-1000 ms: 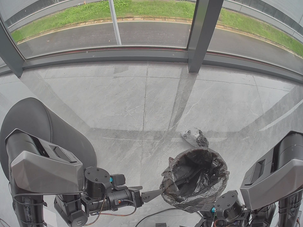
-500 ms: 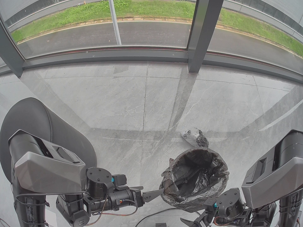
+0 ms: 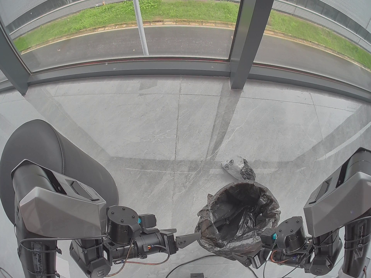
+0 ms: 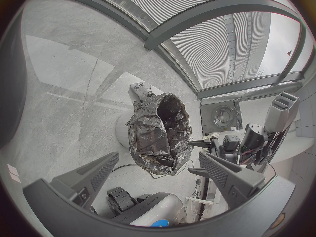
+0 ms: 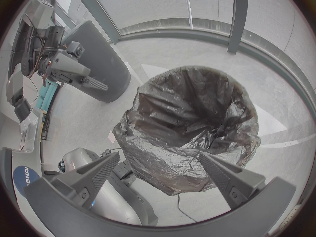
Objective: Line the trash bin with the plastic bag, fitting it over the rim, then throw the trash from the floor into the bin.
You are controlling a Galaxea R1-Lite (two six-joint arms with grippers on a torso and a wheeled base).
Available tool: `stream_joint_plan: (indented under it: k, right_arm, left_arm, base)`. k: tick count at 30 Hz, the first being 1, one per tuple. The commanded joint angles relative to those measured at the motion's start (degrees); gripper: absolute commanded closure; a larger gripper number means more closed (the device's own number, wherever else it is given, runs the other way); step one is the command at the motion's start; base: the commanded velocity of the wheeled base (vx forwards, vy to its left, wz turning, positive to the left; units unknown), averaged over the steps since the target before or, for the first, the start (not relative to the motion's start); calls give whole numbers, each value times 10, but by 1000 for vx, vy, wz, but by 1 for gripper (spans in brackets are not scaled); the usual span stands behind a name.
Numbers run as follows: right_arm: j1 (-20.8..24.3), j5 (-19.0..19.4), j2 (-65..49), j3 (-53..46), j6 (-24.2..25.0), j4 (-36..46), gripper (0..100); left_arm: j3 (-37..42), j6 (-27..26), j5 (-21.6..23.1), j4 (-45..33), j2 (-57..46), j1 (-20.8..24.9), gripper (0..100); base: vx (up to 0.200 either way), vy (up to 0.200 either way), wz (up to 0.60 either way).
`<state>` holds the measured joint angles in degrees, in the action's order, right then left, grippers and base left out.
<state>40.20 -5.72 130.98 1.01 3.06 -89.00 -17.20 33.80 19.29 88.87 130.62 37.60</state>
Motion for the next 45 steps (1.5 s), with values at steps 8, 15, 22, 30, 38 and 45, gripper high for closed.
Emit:
stream_joint_plan:
  k: [8, 15, 22, 30, 38, 45]
  right_arm:
    - [-4, 25, 29, -9, -1, 7, 0]
    - [12, 84, -50, -9, 7, 153, 0]
    - [14, 95, -63, -4, 10, 195, 0]
    - [7, 83, 20, -7, 53, 53, 0]
    - [-52, 11, 19, 0, 107, -9, 0]
    - [-95, 9, -83, 0, 141, -10, 0]
  left_arm:
    - [0, 0, -1, 1, 4, 1, 0]
    - [-7, 0, -1, 1, 16, 2, 0]
    - [-13, 0, 0, 1, 17, 9, 0]
    - [-13, 0, -1, 1, 18, 11, 0]
    - [-17, 10, -2, 1, 20, -2, 0]
    - [-29, 28, -13, 1, 11, -34, 0]
  base:
    - [0, 0, 0]
    - [0, 0, 0]
    - [0, 0, 0]
    - [0, 0, 0]
    - [0, 0, 0]
    - [0, 0, 0]
